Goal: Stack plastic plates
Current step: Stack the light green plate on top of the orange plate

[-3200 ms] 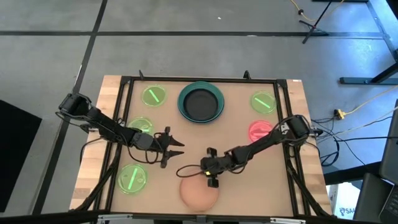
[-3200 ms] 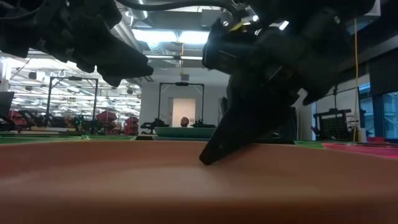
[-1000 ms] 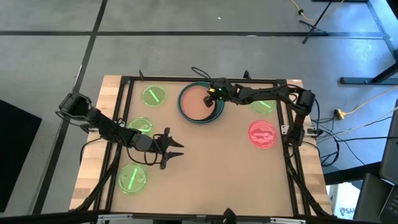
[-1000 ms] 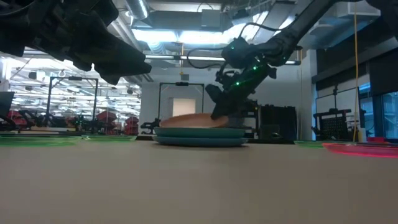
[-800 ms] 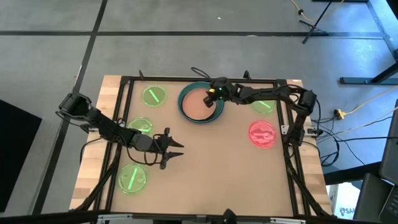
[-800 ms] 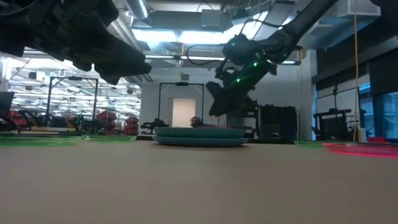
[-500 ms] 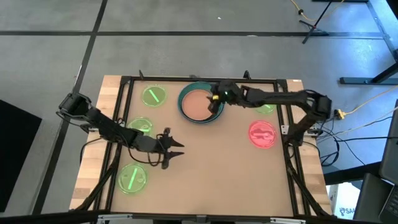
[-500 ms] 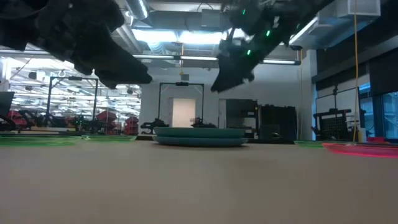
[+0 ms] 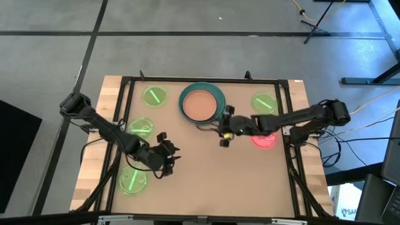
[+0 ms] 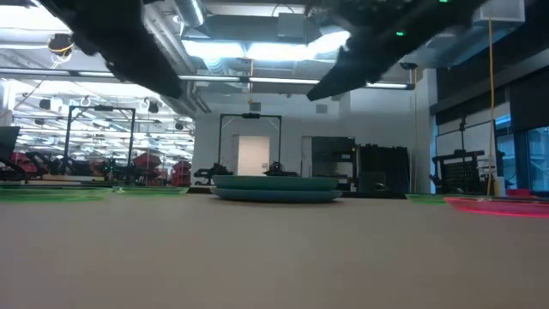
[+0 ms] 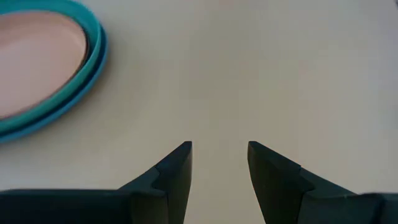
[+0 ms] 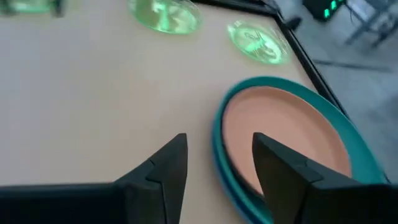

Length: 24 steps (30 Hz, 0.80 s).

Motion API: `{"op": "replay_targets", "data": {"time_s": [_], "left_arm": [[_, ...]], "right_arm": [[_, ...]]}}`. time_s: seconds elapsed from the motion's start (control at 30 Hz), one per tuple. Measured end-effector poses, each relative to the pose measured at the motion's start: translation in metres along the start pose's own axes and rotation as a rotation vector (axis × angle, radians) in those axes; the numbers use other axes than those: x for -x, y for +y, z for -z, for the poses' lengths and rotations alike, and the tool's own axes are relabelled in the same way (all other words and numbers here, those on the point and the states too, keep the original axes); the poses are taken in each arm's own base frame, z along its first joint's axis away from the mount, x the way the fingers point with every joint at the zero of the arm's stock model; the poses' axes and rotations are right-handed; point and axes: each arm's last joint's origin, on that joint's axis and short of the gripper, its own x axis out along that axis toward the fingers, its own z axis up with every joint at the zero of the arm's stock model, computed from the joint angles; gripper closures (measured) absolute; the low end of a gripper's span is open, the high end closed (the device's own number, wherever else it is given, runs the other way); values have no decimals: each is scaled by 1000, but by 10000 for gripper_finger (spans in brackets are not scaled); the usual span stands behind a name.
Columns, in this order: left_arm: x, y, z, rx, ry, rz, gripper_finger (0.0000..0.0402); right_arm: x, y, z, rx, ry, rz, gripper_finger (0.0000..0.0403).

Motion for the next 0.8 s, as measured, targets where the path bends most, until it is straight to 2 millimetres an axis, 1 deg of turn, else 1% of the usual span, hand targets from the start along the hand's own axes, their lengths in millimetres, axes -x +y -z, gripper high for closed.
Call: {"op": "replay_targets", "data": {"time_s": [0.1, 0.17, 0.3, 0.37, 0.47, 0.63, 0.73, 0.8], "left_arm": [[8, -5, -2, 38, 42, -4, 252], [13, -8, -3, 54, 63, -1, 252], [22, -16, -8, 75, 66, 31, 252], [22, -22, -12, 74, 64, 40, 252], [17, -30, -17, 50, 96, 31, 252], [-2, -40, -25, -21, 227, -24, 252], [-8, -43, -27, -13, 363, -49, 252], [-8, -44, -27, 11, 474, -56, 252]], "right_arm": [[11, 14, 16, 1, -22, -27, 233], [16, 22, 23, -13, -35, -54, 233], [24, 38, 30, -44, -30, -109, 233], [28, 46, 32, -47, -26, -137, 233], [33, 57, 33, -38, -34, -174, 233], [39, 67, 29, -6, -86, -205, 233], [40, 68, 25, 11, -125, -215, 233], [40, 68, 24, 30, -142, -225, 233]]}}
